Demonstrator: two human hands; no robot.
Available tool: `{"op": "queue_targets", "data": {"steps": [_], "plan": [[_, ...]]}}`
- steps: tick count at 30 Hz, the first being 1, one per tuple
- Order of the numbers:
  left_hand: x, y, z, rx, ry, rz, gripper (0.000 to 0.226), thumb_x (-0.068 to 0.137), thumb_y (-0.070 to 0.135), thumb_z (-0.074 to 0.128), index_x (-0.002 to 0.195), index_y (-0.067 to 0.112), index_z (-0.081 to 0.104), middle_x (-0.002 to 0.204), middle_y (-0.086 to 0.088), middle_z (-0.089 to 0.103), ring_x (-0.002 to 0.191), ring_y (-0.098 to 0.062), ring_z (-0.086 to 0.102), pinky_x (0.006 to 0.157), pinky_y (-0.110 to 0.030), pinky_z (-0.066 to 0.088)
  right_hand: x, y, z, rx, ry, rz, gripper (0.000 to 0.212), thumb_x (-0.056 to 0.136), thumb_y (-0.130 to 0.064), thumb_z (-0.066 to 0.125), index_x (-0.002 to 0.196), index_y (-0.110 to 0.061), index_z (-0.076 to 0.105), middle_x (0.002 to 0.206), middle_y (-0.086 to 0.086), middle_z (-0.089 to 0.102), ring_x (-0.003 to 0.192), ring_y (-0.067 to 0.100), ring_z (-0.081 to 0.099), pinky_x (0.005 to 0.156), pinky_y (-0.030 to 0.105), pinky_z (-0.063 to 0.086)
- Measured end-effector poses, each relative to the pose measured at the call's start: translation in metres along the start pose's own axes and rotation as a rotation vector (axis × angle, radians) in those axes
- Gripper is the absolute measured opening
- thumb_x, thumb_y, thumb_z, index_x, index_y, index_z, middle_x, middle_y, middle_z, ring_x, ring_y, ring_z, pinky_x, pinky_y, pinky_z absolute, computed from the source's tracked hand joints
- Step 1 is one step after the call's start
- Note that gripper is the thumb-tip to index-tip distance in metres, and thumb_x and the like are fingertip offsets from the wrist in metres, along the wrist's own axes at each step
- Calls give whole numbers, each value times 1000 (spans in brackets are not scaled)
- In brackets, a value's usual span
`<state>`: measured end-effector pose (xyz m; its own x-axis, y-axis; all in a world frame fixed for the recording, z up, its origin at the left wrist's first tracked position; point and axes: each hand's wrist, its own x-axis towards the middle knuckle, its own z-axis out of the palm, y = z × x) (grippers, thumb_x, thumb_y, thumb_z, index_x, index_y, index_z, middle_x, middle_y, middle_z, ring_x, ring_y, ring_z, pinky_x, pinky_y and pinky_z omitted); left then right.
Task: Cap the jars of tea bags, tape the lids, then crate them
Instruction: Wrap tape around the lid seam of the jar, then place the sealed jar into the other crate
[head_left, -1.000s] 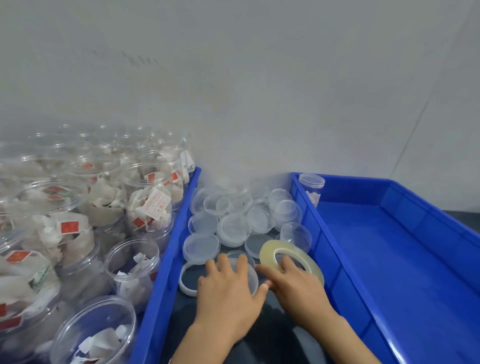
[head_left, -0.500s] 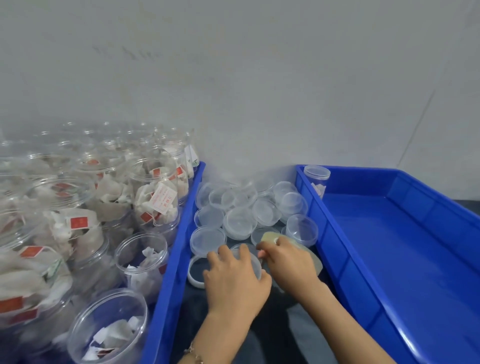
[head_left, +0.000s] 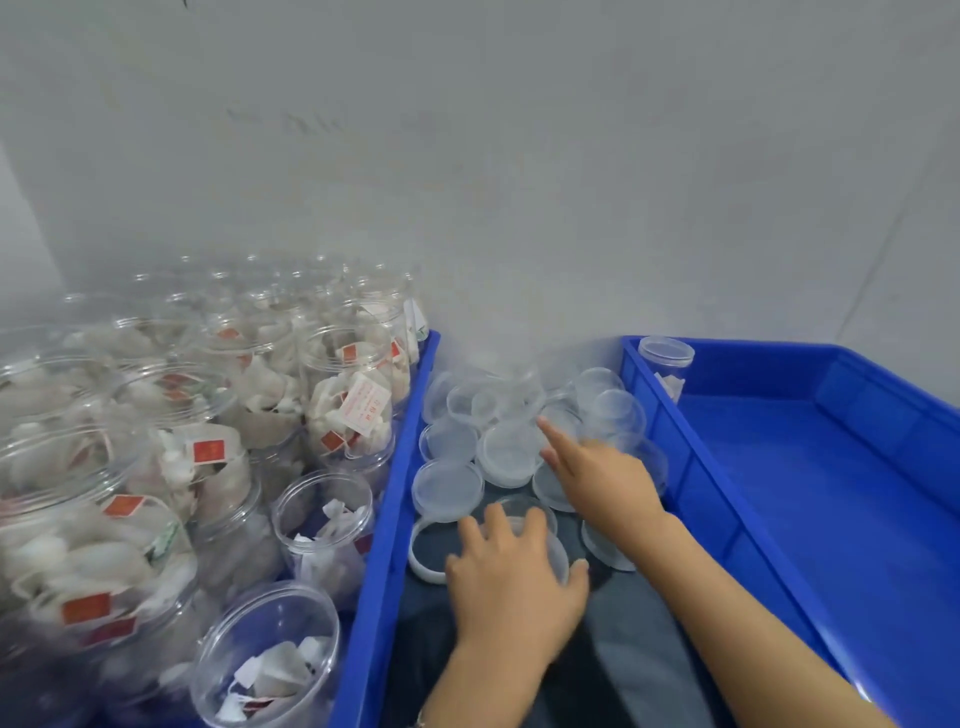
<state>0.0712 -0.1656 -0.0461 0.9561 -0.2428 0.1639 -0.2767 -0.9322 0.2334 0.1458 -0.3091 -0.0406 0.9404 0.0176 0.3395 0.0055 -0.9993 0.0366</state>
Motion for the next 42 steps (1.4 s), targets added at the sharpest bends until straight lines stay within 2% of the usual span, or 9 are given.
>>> {"op": "queue_targets", "data": {"steps": [4,7,9,14,21,23,29,36,42], "plan": [[-1,-2,3,9,94,0,61,81,70,36,128,32,40,129,-4,41,118,-28,36,86,-40,41,-31,2,11,-171,11,-151,37,92,-33,48,125,-17,52,137,13,51,74,21,63,45,31,37],[-3,-4,3,-79,105,-46,84,78,81,23,145,32,21,148,-6,27,133,-26,26,103,-42,32,-55,6,29,49,-104,36,63,97,-50,29,148,-17,15,125,2,58,95,19,62,69,29,46],[-7,-6,0,-306,205,-29,87,77,78,24,148,29,16,154,-3,16,141,-23,15,112,-42,19,-65,9,40,191,-147,84,65,94,-55,35,145,-18,19,128,2,55,104,22,59,79,33,45],[-27,-23,23,-1081,564,-274,47,91,31,54,134,17,44,130,7,44,125,-14,42,102,-31,31,-79,18,53,315,-267,169,55,88,-53,50,129,-18,37,130,2,51,116,22,50,94,33,39],[-49,-37,51,-1190,392,-306,44,95,4,47,135,24,41,135,5,48,125,-12,44,103,-23,32,-107,-2,28,516,-239,73,71,80,-19,59,142,-28,25,143,-9,32,133,12,25,107,15,18],[-51,-31,48,-1135,338,-281,39,98,17,48,135,28,44,131,19,48,117,-1,43,93,-10,31,-121,-19,6,879,-317,0,81,69,-14,67,136,-40,29,137,-25,41,130,-4,33,100,4,23],[-30,18,-11,-1191,323,-52,62,83,57,38,141,35,38,144,13,44,132,-1,39,111,-38,34,-125,-24,-67,1313,-74,242,59,66,-12,81,113,-35,54,106,-20,68,102,-1,62,82,15,48],[58,95,-66,-1124,213,212,51,98,48,31,147,34,30,137,3,38,130,-12,37,111,-31,29,-78,50,-150,1068,204,388,38,69,-7,67,102,-26,65,94,-10,71,90,10,67,83,38,55],[123,143,-33,-1119,-143,274,45,103,22,32,148,17,29,137,-6,50,124,-20,46,82,-13,29,-33,117,-113,855,235,576,25,67,-15,64,89,-4,64,88,12,69,86,32,63,73,44,52]]}}
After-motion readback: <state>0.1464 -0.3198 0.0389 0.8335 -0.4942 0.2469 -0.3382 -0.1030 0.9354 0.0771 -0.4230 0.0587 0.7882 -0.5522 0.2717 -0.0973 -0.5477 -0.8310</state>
